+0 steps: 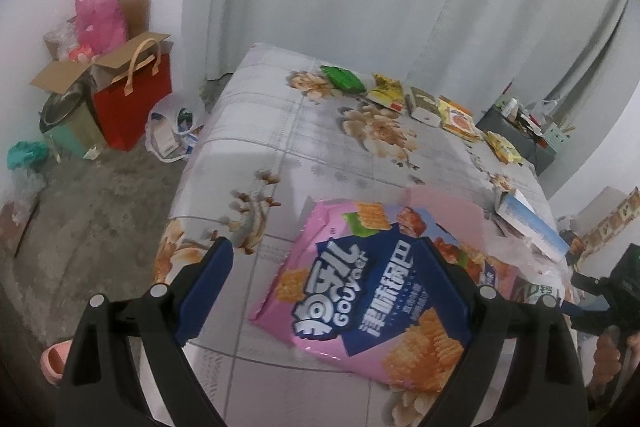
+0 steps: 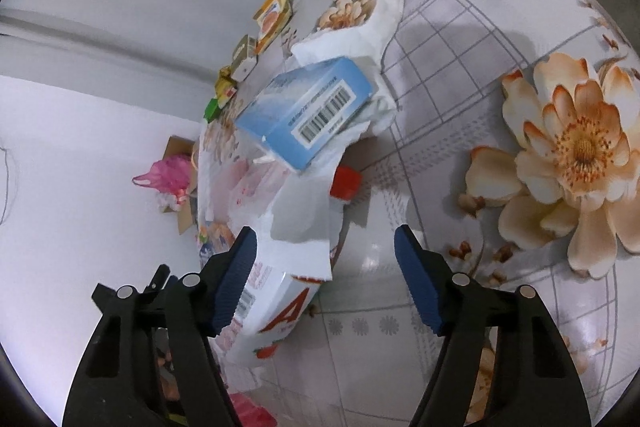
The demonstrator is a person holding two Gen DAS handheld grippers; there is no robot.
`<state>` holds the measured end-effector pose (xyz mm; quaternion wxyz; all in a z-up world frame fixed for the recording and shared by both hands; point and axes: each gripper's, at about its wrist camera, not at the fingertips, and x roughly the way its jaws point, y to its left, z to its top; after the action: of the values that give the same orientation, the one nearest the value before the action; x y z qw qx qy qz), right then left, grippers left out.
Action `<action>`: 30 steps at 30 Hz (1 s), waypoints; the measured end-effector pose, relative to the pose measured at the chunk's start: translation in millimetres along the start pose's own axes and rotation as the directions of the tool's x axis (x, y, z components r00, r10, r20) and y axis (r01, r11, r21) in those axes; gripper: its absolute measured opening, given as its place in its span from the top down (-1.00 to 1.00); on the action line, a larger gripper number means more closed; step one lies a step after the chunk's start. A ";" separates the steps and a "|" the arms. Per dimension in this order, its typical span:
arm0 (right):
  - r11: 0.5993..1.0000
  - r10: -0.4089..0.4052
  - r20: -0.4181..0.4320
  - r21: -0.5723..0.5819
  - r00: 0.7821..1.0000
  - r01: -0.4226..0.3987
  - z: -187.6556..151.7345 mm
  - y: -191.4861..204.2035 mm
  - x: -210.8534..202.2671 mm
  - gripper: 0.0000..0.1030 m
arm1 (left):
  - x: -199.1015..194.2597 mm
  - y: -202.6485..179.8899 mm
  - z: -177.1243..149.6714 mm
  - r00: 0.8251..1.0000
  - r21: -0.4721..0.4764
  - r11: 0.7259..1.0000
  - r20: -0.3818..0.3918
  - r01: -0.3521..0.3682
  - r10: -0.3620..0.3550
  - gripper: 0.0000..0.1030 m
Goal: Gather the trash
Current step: 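Grasp the blue-and-white medicine box with the left gripper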
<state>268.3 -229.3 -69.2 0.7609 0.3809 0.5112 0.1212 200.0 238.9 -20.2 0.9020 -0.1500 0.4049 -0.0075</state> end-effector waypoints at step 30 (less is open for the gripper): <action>0.990 0.140 -0.031 0.037 0.990 -0.139 6.4 -17.4 9.3 0.81 | 124.2 -171.0 54.2 0.758 -0.297 0.844 -0.375 0.447 -0.533 -0.48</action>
<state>274.4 -238.7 -86.6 0.7352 0.4268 0.4980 0.1713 341.6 73.1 -29.3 0.7329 -0.3301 0.5445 -0.2396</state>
